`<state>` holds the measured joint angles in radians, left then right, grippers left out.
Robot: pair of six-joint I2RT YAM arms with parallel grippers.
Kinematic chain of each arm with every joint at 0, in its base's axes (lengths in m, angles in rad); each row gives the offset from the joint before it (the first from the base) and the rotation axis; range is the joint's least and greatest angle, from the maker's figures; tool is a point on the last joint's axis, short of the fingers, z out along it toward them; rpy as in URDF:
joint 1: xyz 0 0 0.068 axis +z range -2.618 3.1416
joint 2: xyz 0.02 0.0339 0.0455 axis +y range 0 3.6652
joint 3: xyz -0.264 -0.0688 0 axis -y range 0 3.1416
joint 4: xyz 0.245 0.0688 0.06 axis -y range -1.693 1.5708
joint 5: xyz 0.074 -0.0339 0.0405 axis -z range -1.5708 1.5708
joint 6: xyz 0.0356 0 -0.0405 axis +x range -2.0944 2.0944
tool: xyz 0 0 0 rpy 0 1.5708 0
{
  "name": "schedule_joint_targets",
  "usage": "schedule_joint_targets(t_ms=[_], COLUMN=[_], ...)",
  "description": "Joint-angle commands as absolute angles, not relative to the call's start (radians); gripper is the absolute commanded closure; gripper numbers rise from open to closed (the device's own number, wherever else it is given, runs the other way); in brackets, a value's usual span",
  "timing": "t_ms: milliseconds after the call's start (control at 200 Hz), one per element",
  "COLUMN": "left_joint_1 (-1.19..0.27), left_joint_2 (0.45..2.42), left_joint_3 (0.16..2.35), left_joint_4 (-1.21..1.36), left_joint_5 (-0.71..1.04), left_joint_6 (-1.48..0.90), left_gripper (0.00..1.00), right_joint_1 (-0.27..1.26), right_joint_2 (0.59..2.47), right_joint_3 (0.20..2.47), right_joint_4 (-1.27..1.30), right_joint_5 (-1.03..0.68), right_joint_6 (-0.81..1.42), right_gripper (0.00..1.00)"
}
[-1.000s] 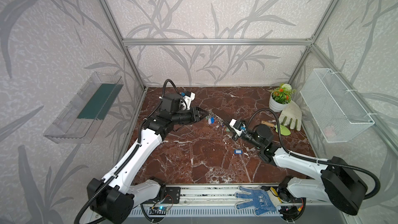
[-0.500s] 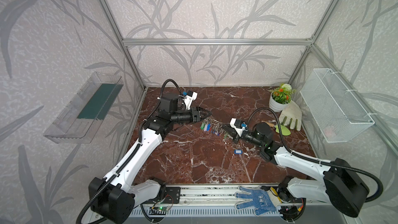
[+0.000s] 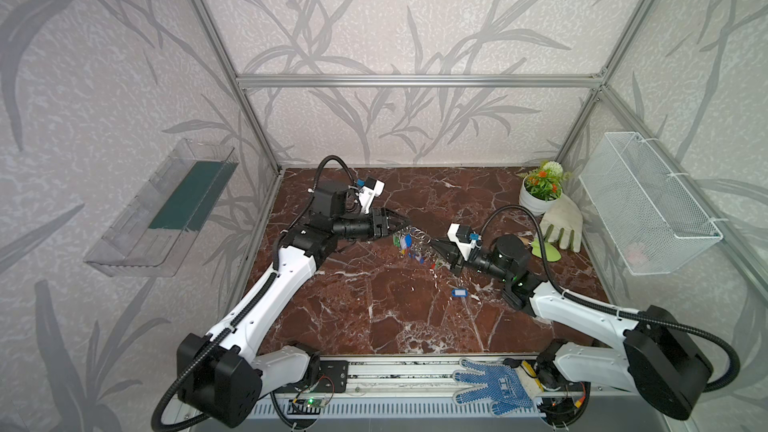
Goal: Put the keys on the keyring
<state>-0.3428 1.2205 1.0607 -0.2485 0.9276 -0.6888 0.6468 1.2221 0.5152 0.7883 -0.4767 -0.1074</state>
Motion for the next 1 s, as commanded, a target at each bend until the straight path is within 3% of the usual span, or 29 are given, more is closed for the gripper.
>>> schedule_joint_targets(t_ms=[0,725,995], left_joint_1=[-0.339,-0.342,-0.342], left_joint_2=[1.233,1.258,1.253], left_joint_3=[1.049,1.030,1.025], left_joint_4=[-0.194,-0.149,-0.146], left_joint_5=[0.961,0.977,0.970], left_joint_6=[-0.701,-0.735,-0.755], left_gripper=[0.46,0.46,0.62], right_joint_1=[0.641,0.635,0.635], right_joint_2=[1.189,1.198,1.201], right_joint_3=[0.563,0.563,0.561], right_joint_4=[0.908,0.919,0.916], right_joint_5=[-0.493,-0.497,-0.491], right_joint_6=[-0.093,-0.076,-0.075], right_gripper=[1.00,1.00,1.00])
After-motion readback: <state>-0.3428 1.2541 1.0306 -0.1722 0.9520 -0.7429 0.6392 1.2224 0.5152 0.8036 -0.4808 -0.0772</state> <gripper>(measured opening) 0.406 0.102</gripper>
